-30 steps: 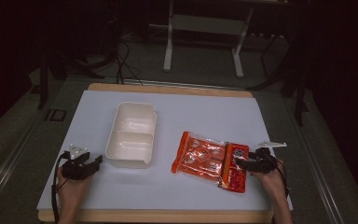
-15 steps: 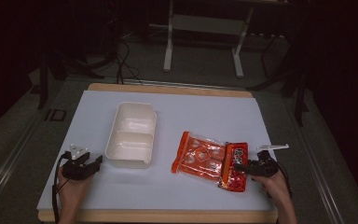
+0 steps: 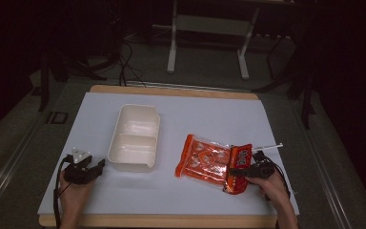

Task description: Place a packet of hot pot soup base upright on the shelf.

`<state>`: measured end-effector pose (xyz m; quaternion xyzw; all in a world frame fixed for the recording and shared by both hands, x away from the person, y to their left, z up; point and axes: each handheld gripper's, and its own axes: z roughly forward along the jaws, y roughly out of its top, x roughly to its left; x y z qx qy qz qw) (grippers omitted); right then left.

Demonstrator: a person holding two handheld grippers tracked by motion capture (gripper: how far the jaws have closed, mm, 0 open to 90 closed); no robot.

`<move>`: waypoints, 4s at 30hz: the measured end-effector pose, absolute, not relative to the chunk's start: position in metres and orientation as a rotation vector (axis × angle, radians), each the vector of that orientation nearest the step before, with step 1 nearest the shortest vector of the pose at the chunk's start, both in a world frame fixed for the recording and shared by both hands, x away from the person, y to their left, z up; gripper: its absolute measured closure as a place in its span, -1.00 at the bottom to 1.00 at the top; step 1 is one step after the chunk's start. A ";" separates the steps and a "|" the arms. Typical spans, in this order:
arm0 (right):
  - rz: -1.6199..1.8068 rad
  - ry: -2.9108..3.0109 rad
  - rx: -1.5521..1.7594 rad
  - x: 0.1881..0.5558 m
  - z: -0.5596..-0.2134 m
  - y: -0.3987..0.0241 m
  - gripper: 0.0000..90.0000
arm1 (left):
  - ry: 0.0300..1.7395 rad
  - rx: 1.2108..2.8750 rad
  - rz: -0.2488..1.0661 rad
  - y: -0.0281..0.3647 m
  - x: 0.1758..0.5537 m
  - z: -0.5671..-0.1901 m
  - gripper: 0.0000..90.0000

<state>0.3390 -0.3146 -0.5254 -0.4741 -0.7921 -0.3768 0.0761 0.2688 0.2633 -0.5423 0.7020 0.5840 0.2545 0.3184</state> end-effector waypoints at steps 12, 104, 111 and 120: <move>-1.082 -2.442 -1.419 0.336 -0.517 -0.308 1.00 | 1.534 1.859 0.680 0.262 0.269 -0.542 0.04; -1.164 -3.003 -0.833 0.389 -0.300 -0.117 1.00 | 1.533 1.849 0.671 0.263 0.268 -0.542 0.03; -1.191 -2.989 -0.831 0.390 -0.294 -0.111 1.00 | 1.532 1.851 0.671 0.263 0.268 -0.542 0.03; -1.205 -2.988 -0.805 0.394 -0.286 -0.100 1.00 | 1.532 1.851 0.669 0.263 0.268 -0.542 0.03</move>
